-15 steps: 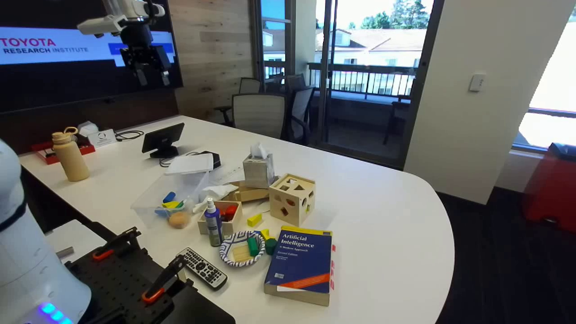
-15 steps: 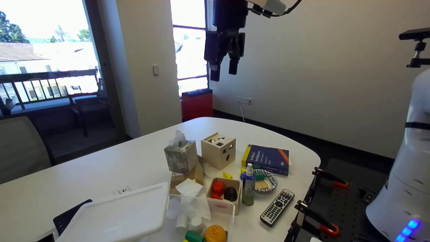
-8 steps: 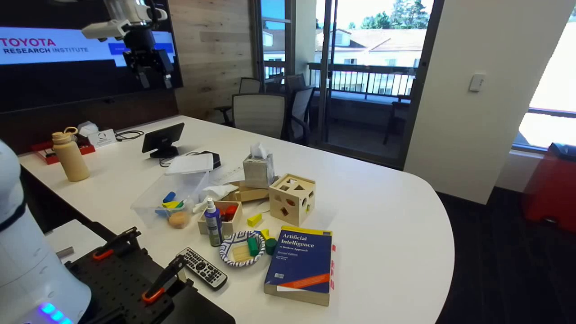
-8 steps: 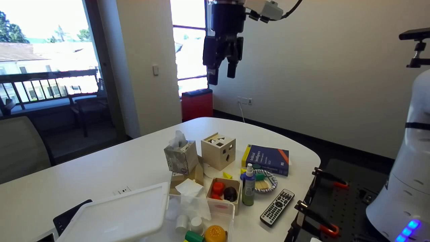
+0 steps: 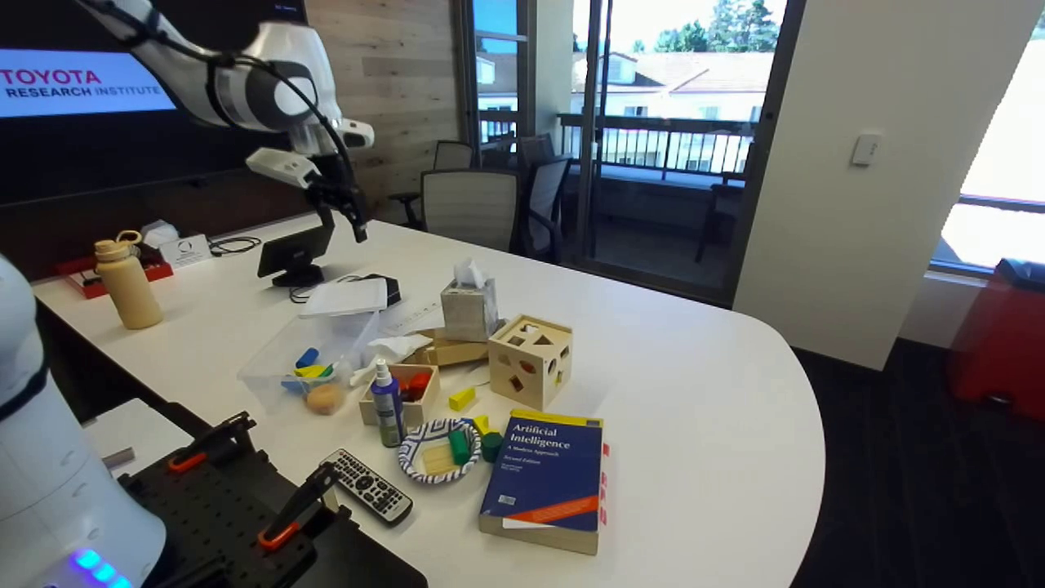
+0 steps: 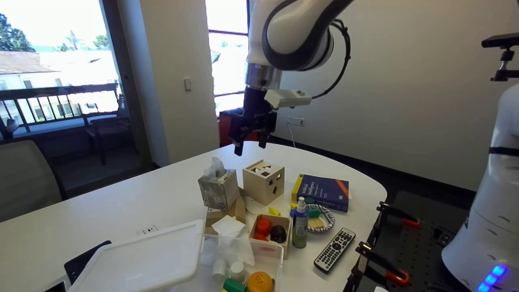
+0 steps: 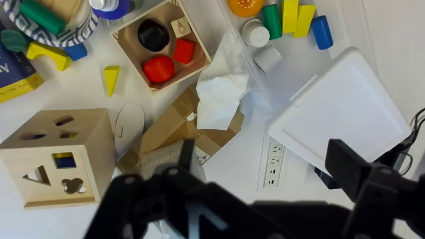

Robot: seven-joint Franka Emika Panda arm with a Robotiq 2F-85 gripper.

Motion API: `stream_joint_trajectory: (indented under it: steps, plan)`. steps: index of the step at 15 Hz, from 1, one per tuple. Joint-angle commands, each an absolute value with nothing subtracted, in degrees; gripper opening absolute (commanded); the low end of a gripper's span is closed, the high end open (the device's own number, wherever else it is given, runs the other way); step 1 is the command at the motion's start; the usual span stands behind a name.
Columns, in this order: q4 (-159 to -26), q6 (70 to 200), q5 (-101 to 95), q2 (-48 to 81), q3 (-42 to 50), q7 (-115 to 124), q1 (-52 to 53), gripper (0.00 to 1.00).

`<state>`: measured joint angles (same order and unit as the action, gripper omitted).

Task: Use the white napkin to wipe the grey remote.

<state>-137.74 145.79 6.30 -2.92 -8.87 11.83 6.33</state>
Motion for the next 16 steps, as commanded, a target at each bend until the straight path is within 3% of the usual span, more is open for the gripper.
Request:
stream_joint_trajectory:
  steps: [1, 6, 16]
  plan:
    - [-135.83, 156.90, 11.18, 9.33, -7.43, 11.17, 6.19, 1.00]
    - [-130.25, 164.76, 10.28, 25.42, -6.11, 14.03, 7.67, 1.00]
    - [-116.34, 164.04, 9.70, 42.22, -2.49, 16.57, 11.75, 1.00]
